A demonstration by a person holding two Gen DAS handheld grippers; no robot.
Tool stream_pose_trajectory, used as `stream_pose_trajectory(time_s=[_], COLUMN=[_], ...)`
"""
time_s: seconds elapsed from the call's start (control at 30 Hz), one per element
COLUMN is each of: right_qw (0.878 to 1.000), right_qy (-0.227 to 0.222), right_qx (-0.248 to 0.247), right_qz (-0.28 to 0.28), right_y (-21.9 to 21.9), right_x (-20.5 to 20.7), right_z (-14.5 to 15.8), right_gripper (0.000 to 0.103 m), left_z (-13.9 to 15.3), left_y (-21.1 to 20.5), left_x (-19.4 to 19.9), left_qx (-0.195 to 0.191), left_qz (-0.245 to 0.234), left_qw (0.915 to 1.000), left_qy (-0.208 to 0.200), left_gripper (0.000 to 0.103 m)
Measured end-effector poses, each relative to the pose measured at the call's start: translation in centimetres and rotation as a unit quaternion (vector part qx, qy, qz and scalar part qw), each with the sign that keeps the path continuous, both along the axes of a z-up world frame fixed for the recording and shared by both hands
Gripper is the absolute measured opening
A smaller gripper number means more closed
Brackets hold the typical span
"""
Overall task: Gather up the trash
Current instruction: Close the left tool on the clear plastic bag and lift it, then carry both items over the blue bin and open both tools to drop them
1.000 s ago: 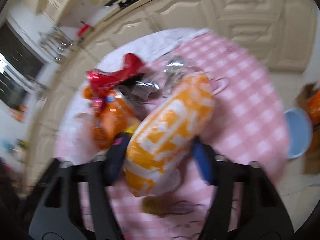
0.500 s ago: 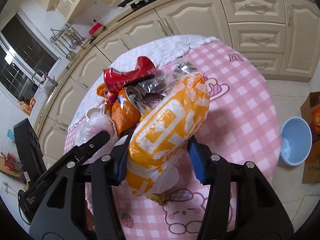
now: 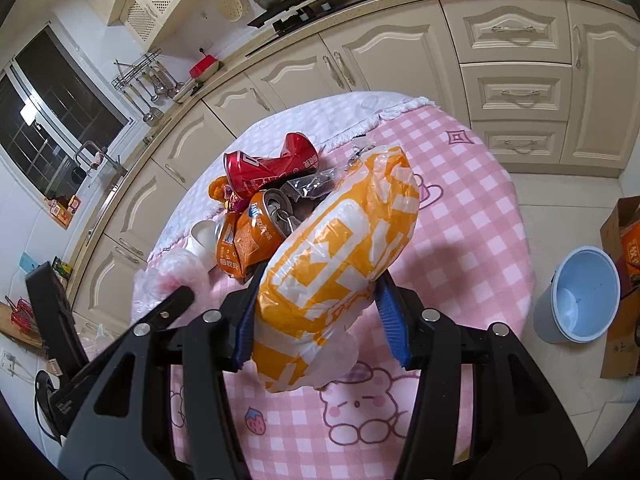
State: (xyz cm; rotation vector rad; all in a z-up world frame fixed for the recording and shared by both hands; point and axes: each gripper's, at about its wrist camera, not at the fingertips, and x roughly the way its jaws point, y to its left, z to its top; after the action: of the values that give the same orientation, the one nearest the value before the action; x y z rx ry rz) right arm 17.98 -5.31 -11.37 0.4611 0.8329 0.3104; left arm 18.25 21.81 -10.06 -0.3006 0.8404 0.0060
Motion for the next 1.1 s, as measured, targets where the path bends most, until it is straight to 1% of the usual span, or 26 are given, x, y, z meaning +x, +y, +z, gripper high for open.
stream_pose_trajectory(time_s=[0.13,0.33,0.47,0.57,0.63,0.8,0.93,1.03,1.1], right_qw=[1.000,0.999,0.997,0.993,0.991,0.980,0.969,0.958,0.953], right_qy=[-0.001,0.001,0.006,0.013,0.016,0.032,0.050,0.075,0.086], right_qx=[0.002,0.009,0.020,0.027,0.030,0.043,0.042,0.036,0.037], right_qz=[-0.010,-0.043,-0.075,-0.111,-0.130,-0.193,-0.236,-0.275,-0.287], right_y=[-1.1,-4.6,-8.2,-11.5,-13.3,-19.3,-23.6,-27.2,-29.0], right_x=[-0.5,-1.9,-3.2,-4.3,-5.2,-7.5,-9.0,-9.9,-10.2], right_z=[-0.1,-0.6,-1.4,-2.4,-3.0,-4.9,-6.5,-8.3,-9.3], right_gripper=[0.052,0.052,0.052,0.052,0.051,0.050,0.050,0.049,0.049], left_z=[1.2,2.4,2.3,1.9,1.5,0.4,-1.1,-2.6,-3.9], left_y=[-1.5,-6.1,-9.8,-12.9,-15.2,-21.3,-27.1,-31.1,-33.9], left_x=[-0.8,-1.6,-1.7,-1.6,-1.5,-1.2,-1.0,-0.6,-0.2], left_qx=[0.010,0.028,0.029,0.042,0.047,0.051,0.055,0.052,0.054], left_qz=[-0.017,-0.073,-0.115,-0.138,-0.159,-0.212,-0.260,-0.291,-0.311], left_qw=[0.9997,0.9963,0.9924,0.9893,0.9861,0.9759,0.9639,0.9543,0.9473], left_qy=[-0.017,-0.035,-0.031,-0.023,-0.016,0.003,0.021,0.043,0.055], left_gripper=[0.072,0.072,0.072,0.072,0.072,0.072,0.072,0.072,0.072])
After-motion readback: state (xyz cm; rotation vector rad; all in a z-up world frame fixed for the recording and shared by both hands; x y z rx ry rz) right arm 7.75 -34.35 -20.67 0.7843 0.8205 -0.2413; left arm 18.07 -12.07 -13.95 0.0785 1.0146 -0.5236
